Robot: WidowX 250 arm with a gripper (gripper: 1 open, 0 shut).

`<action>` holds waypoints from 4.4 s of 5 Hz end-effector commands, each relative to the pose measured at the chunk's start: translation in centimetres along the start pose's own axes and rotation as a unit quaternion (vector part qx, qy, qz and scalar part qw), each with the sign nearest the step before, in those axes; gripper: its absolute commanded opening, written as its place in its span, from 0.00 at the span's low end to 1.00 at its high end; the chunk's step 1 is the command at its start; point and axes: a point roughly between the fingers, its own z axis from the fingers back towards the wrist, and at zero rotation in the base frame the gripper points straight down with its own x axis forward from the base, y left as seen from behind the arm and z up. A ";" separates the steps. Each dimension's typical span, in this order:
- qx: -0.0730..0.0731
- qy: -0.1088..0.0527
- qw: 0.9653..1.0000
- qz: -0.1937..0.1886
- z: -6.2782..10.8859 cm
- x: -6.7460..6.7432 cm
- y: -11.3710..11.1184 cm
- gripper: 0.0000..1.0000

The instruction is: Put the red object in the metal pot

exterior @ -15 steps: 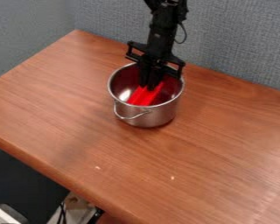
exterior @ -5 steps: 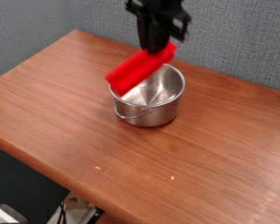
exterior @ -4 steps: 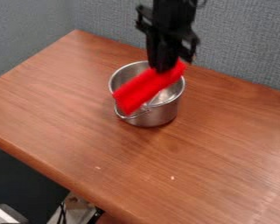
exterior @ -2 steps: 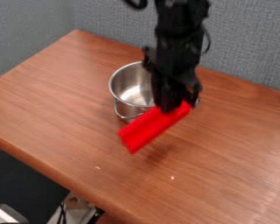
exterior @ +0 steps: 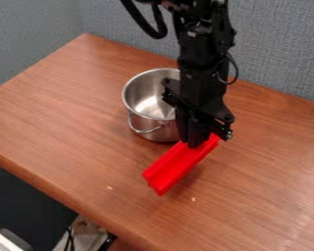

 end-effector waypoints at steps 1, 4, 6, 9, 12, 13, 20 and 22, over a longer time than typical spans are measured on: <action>0.010 -0.029 0.999 -0.014 0.7 1.1 2.2 0.00; 0.028 -0.036 0.999 -0.024 2.0 1.2 6.9 1.00; 0.026 -0.016 1.000 0.003 1.6 0.4 7.5 1.00; 0.018 -0.016 0.994 0.107 -1.2 -0.5 6.0 1.00; 0.026 -0.003 0.986 0.166 -4.9 -1.0 8.2 1.00; 0.017 0.004 0.988 0.154 -3.8 -0.2 5.6 0.00; 0.015 0.013 0.953 0.301 -3.2 0.9 6.5 1.00; -0.004 0.018 0.975 0.221 0.7 1.0 7.8 0.00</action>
